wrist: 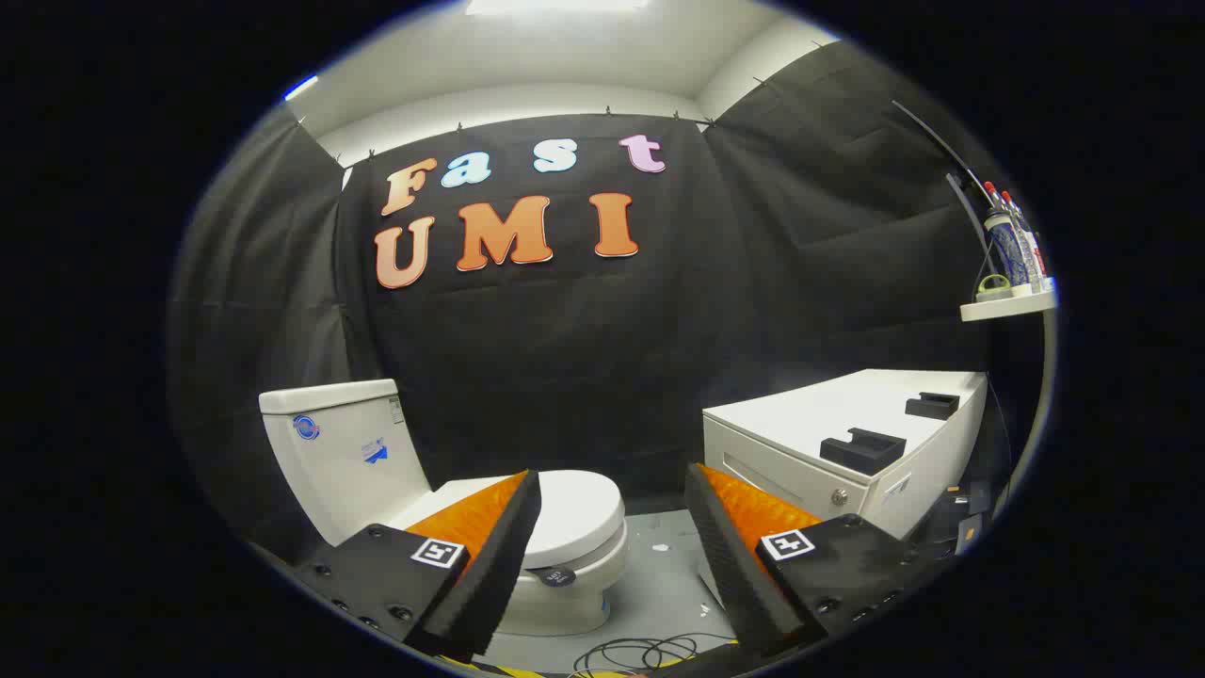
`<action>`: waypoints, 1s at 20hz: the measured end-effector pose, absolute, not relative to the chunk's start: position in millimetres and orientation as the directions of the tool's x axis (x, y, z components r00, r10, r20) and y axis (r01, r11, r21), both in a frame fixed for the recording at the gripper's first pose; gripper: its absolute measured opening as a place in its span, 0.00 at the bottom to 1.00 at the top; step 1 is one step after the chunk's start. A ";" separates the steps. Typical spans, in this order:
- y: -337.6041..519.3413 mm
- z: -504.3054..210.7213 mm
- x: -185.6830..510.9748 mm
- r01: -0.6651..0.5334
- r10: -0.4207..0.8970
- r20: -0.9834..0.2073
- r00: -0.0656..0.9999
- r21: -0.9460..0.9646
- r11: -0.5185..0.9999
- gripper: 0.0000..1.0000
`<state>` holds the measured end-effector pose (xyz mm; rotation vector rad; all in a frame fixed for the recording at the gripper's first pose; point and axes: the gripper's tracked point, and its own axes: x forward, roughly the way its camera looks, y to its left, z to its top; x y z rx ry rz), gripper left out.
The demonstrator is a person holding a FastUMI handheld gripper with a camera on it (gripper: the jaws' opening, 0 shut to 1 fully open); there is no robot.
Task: Open the toilet lid.
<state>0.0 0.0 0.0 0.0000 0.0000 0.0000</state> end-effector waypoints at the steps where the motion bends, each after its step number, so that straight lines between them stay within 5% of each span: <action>1: 0.4 0.7 -0.8 0.000 0.000 0.002 1.000 -0.002 1.000 0.99; 20: 4.8 -6.8 0.1 -0.004 0.003 -0.021 1.000 -0.024 1.000 0.98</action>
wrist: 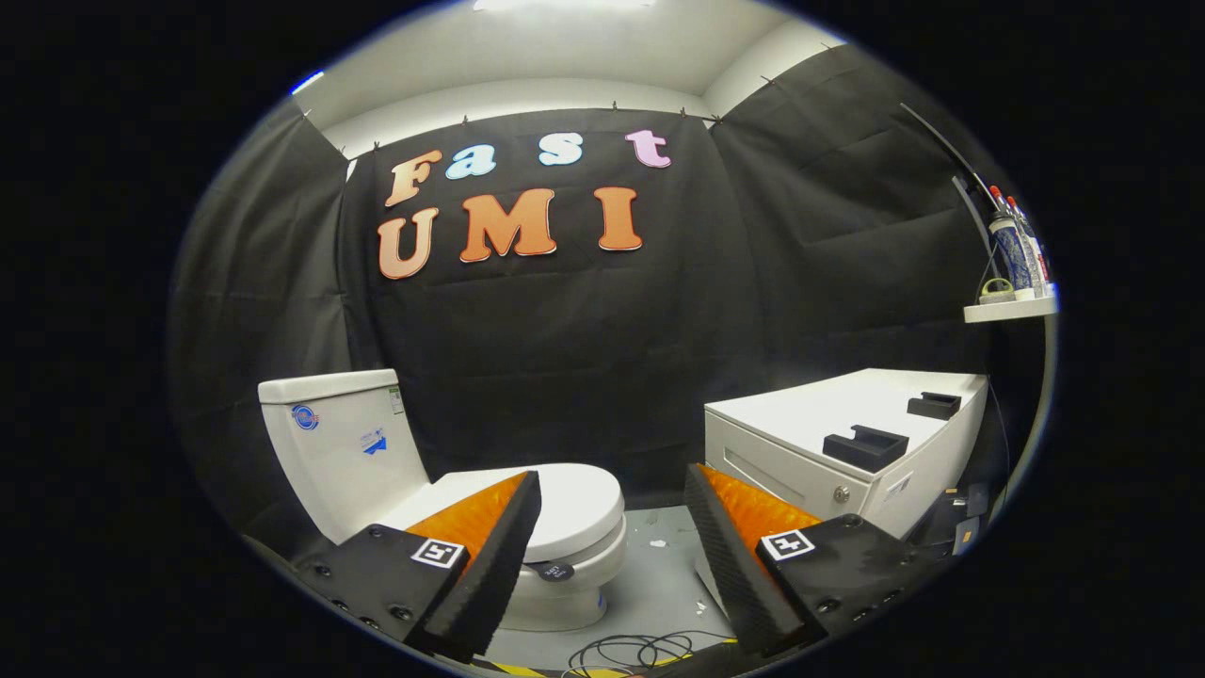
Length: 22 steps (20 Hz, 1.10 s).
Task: Open the toilet lid.
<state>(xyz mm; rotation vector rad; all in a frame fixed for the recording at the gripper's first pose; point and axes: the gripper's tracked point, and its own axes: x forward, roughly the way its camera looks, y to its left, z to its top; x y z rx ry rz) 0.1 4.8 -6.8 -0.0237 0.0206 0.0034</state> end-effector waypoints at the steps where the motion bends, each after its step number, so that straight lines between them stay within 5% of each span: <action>1: 4.7 -6.7 -0.3 -0.004 0.003 -0.021 1.000 -0.023 1.000 0.98; 22: 11.2 9.1 21.0 -0.018 0.018 0.018 1.000 0.032 0.999 0.98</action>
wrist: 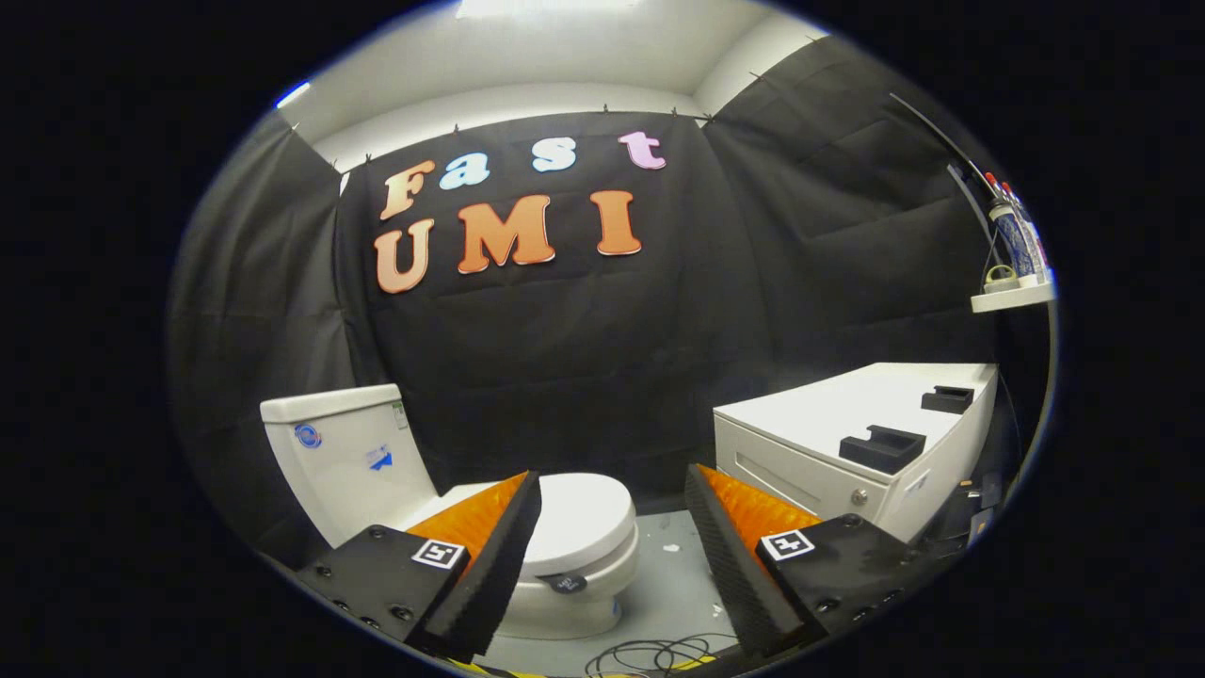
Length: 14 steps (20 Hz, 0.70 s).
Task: Open the toilet lid.
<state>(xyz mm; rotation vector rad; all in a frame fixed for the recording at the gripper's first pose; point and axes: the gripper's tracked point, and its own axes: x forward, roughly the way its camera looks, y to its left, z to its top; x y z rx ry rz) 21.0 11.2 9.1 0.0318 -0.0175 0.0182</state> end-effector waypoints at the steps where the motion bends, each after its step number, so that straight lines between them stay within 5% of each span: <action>1: 13.4 10.5 29.2 -0.023 0.022 0.022 1.000 0.033 0.999 0.98; 10: 23.7 -15.7 99.3 -0.073 0.081 -0.037 0.996 0.179 0.981 0.99; 14: 26.3 -69.7 118.0 -0.092 0.148 -0.163 0.975 0.307 0.947 0.99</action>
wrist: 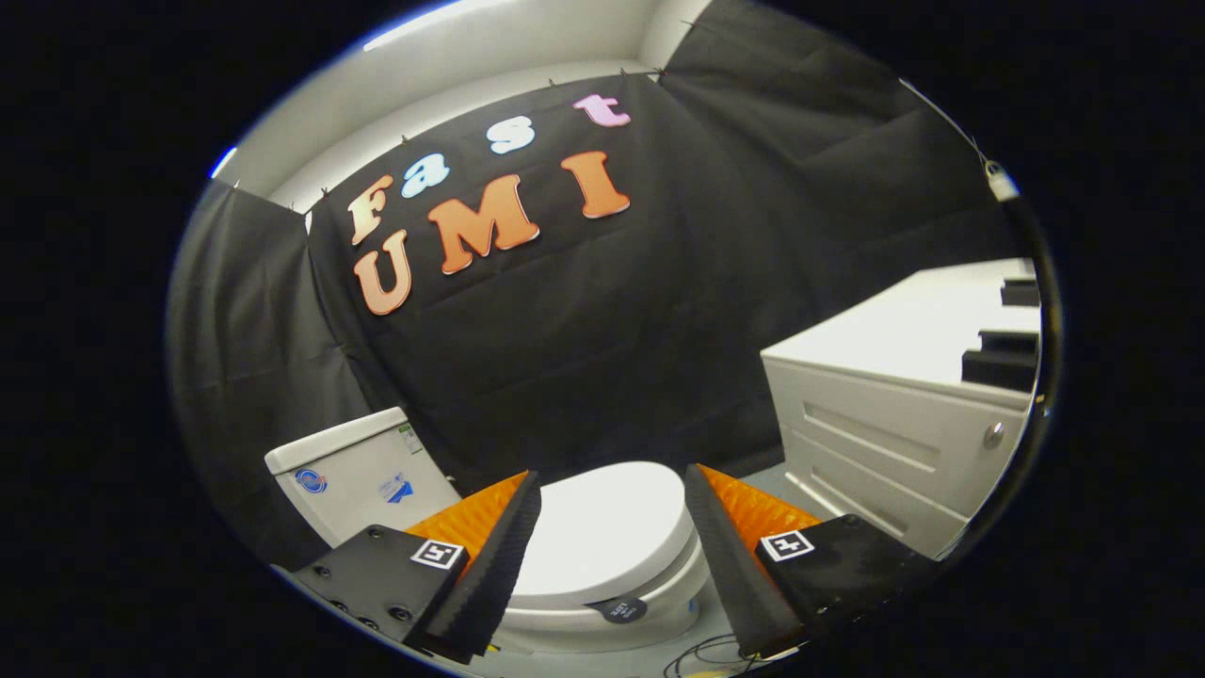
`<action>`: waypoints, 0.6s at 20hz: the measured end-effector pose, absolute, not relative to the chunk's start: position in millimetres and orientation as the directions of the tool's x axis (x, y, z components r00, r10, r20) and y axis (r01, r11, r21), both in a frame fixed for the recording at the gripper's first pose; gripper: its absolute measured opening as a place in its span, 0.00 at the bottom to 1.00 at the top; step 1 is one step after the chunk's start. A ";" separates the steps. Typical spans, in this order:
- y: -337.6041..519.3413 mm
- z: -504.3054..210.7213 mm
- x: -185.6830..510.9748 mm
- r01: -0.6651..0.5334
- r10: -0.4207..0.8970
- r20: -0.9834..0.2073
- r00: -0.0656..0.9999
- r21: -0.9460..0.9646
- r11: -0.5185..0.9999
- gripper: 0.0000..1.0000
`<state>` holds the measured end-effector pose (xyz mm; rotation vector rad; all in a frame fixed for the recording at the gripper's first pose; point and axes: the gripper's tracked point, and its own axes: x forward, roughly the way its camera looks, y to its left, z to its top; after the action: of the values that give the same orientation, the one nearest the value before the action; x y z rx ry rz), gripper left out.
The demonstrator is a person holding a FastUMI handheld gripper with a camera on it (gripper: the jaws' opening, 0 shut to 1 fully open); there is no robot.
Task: Open the toilet lid.
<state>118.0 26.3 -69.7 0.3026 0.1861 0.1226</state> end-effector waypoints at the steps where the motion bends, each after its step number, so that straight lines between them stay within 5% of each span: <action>1: 26.3 -90.3 118.4 -0.082 0.171 -0.225 0.959 0.359 0.930 0.99; 5: 25.1 -158.4 116.6 0.015 0.256 -0.400 0.880 0.563 0.827 0.99; 12: 30.2 -202.9 127.7 0.058 0.342 -0.477 0.810 0.644 0.763 0.99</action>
<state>127.7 30.2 -202.9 0.6961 0.6186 0.1655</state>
